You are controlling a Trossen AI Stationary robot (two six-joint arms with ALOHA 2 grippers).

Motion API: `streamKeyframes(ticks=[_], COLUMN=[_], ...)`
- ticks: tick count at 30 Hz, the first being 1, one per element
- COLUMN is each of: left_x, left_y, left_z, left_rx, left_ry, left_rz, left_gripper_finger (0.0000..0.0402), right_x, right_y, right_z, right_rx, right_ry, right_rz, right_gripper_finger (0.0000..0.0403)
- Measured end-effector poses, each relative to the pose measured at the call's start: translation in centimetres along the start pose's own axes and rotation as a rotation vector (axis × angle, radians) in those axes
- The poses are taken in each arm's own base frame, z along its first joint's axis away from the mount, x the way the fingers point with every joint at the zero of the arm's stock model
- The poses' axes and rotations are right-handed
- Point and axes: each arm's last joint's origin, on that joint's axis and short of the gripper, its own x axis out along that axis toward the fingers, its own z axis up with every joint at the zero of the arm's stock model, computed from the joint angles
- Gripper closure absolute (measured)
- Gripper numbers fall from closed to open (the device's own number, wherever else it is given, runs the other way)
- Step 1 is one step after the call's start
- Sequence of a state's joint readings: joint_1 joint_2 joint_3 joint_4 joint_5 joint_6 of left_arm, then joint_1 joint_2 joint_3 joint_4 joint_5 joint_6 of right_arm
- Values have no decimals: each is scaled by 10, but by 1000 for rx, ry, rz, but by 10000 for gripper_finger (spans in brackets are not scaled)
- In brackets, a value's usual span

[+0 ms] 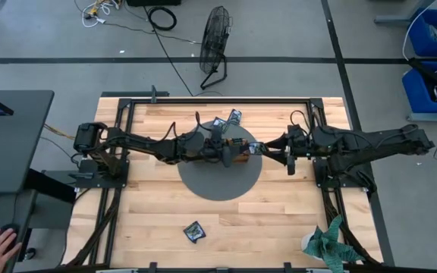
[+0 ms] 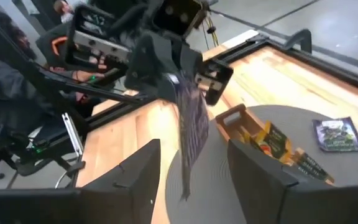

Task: Pick & Place Tea
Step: Put the violet tea bag into the left section of the wooden organizer

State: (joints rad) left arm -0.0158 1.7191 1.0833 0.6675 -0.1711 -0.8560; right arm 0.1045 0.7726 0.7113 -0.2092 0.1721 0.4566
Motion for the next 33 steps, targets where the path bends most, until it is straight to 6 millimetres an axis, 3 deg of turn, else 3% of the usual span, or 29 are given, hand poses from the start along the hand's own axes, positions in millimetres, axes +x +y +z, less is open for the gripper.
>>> streamKeyframes(ticks=[6, 18, 28, 33], left_x=[1, 1, 1, -5], left_y=[-2, -1, 1, -6], left_z=[1, 0, 2, 16], left_rx=[11, 14, 38, 114], left_ry=[-2, 12, 22, 47], left_rz=[-1, 13, 4, -47], left_gripper_finger=[401, 401, 372, 346], right_x=[1, 1, 0, -2], right_y=[0, 1, 1, 2], right_z=[0, 0, 0, 4], right_rx=[18, 18, 5, -17], right_ry=[5, 8, 9, 3], right_rz=[3, 16, 21, 22], right_gripper_finger=[242, 392, 401, 402])
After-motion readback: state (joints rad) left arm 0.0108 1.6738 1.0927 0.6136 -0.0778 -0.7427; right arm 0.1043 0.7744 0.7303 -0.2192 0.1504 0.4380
